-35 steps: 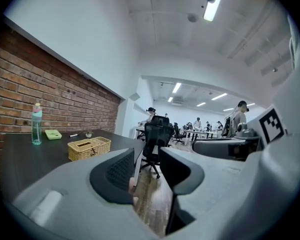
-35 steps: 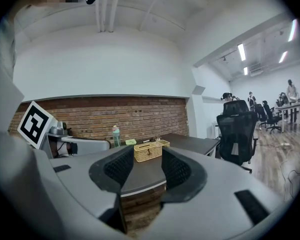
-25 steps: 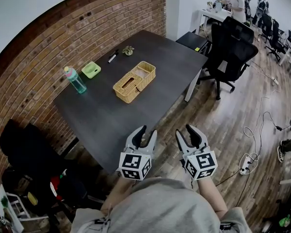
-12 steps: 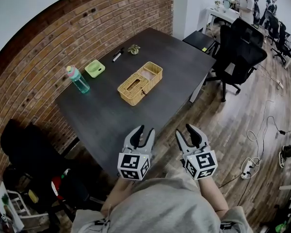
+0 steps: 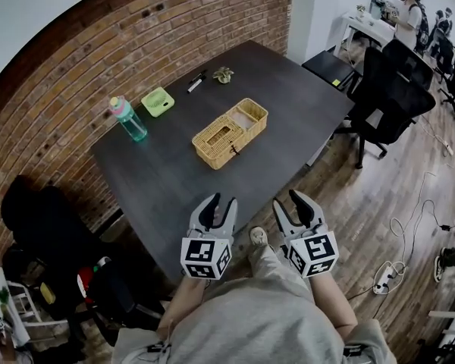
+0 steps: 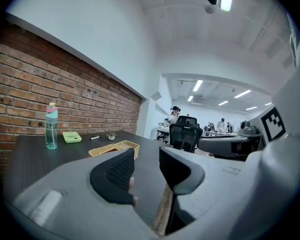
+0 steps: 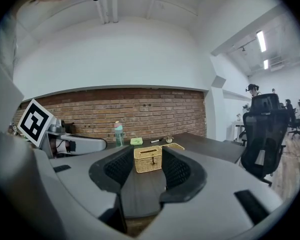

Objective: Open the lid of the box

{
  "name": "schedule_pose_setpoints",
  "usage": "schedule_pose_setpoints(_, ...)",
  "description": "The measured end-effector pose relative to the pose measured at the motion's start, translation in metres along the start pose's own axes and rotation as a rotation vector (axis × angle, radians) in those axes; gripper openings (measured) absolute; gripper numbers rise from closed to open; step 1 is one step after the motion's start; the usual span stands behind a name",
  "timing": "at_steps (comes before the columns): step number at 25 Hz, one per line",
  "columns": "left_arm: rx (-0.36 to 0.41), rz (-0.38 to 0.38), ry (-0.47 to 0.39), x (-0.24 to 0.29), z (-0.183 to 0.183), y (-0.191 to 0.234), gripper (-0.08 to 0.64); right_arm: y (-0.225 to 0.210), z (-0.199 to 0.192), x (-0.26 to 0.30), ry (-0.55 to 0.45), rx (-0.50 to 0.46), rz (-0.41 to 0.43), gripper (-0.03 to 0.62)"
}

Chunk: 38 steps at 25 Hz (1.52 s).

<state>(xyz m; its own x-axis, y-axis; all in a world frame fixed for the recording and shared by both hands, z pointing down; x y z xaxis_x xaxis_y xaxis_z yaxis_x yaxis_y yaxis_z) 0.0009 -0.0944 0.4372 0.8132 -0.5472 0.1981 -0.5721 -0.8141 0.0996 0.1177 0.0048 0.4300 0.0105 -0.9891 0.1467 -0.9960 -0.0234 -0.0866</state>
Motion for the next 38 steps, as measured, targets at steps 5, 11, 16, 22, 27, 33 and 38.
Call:
schedule_pose_setpoints(5,-0.012,0.049,-0.015,0.029,0.012,0.012,0.158,-0.023,0.015,0.037,-0.006,-0.02,0.051,0.176)
schedule_pose_setpoints(11,-0.032,0.115,-0.037,0.064,0.031,0.029,0.158,-0.051,0.035,0.08,-0.008,-0.049,0.114,0.175)
schedule_pose_setpoints(16,-0.045,0.166,-0.044,0.088,0.038,0.044,0.158,-0.064,0.044,0.116,-0.01,-0.062,0.172,0.175)
schedule_pose_setpoints(22,-0.061,0.229,-0.047,0.107,0.042,0.063,0.158,-0.074,0.047,0.153,0.0,-0.07,0.239,0.174)
schedule_pose_setpoints(27,-0.079,0.29,-0.04,0.116,0.04,0.078,0.158,-0.076,0.046,0.178,0.016,-0.072,0.3,0.175)
schedule_pose_setpoints(33,-0.107,0.375,-0.032,0.118,0.033,0.099,0.158,-0.071,0.038,0.21,0.044,-0.084,0.384,0.175)
schedule_pose_setpoints(38,-0.132,0.448,-0.026,0.117,0.026,0.113,0.158,-0.066,0.028,0.233,0.076,-0.118,0.45,0.175)
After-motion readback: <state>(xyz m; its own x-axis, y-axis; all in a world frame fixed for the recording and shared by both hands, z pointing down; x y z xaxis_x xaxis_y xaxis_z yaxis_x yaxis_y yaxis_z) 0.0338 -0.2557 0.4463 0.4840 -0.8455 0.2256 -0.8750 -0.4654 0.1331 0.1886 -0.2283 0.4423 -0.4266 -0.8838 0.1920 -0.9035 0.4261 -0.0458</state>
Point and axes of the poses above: the fingertips, and each gripper's own axes: x forward along the fingers, y to its left, z out of its top, the point moved 2 cm from there along -x, backward along the fingers, and after that the axes turned 9 degrees about z, right-handed, at the moved point
